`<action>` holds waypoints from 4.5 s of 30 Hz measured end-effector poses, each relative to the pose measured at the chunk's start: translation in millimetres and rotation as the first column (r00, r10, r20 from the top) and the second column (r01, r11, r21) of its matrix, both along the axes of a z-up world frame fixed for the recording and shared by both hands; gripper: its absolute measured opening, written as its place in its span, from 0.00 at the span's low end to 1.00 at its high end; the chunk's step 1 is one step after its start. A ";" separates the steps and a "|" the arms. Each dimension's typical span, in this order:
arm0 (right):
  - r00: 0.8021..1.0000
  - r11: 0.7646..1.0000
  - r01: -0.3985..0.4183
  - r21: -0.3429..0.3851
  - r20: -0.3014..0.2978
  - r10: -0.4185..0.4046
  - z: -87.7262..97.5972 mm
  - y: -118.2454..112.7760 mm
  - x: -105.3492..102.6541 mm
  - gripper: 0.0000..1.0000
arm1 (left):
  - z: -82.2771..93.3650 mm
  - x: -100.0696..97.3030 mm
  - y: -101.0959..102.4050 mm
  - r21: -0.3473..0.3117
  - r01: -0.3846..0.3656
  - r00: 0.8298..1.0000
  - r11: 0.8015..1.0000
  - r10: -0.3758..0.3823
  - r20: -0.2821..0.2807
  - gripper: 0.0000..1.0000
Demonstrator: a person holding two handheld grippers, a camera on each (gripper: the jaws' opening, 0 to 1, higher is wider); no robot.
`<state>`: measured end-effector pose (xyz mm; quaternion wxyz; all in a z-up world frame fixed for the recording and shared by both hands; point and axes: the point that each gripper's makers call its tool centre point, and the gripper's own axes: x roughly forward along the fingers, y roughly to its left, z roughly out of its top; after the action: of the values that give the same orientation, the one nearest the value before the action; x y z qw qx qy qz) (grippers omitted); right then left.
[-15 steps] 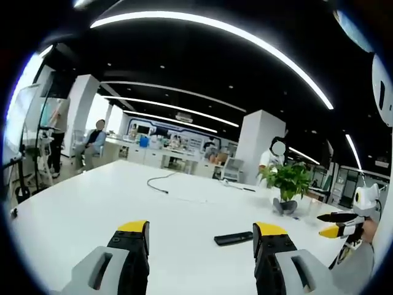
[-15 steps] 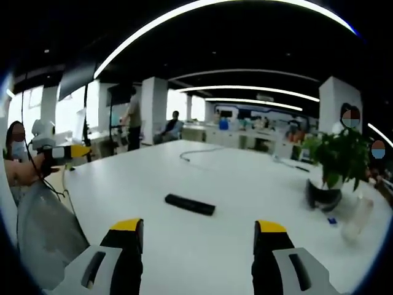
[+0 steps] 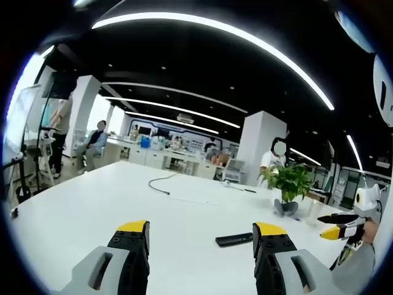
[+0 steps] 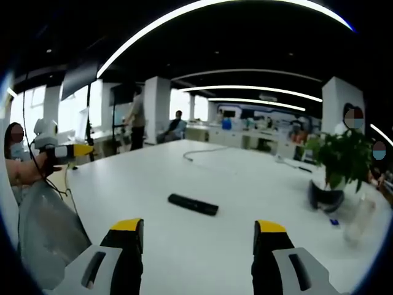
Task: Press the specified remote control buttons in sequence, fully releasing each button before pressing the next.
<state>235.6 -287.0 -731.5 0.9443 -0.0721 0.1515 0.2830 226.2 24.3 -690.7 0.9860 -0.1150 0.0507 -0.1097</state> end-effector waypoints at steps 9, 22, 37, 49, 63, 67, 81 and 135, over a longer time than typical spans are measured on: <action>1.000 1.000 0.000 -0.009 0.006 0.000 0.1 0.2 -1.0 0.72 | -0.7 -1.1 -1.9 0.000 0.014 1.000 1.000 -0.014 -0.003 0.70; 0.996 0.990 0.024 -0.142 0.087 -0.011 9.4 -12.9 -2.9 0.71 | 5.6 -4.4 6.1 -0.048 -0.009 1.000 0.999 0.010 0.024 0.70; 0.999 0.997 0.025 -0.074 0.024 -0.024 -6.8 -16.7 -2.2 0.72 | 8.5 6.9 20.7 -0.239 -0.060 0.998 0.969 0.063 0.005 0.72; 1.000 0.997 -0.005 -0.072 0.028 0.007 -6.8 -10.7 -4.2 0.71 | -6.2 5.4 -15.0 -0.034 0.063 0.996 0.997 -0.065 -0.055 0.71; 1.000 0.998 0.009 -0.056 0.005 -0.008 -10.2 -14.0 -5.1 0.66 | -41.4 11.4 -62.5 -0.013 0.324 0.916 0.946 -0.317 -0.247 0.71; 1.000 0.998 0.015 -0.062 0.006 -0.015 -10.8 -15.7 -5.2 0.65 | -40.3 19.6 -69.0 0.003 0.357 0.904 0.934 -0.345 -0.254 0.70; 1.000 0.997 0.020 -0.071 -0.011 -0.021 -14.4 -18.0 -4.6 0.65 | -50.1 51.8 -89.6 0.029 0.469 0.840 0.883 -0.437 -0.321 0.70; 0.990 0.991 -0.034 -0.128 -0.140 0.016 -41.8 -14.8 -10.7 0.57 | -148.6 151.6 -155.5 0.217 0.875 0.445 0.432 -0.542 -0.714 0.65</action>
<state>224.9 -301.8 -773.3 0.9212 -0.1154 0.2340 0.2887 377.8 -131.2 -839.3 0.7569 0.1898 0.4034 -0.4779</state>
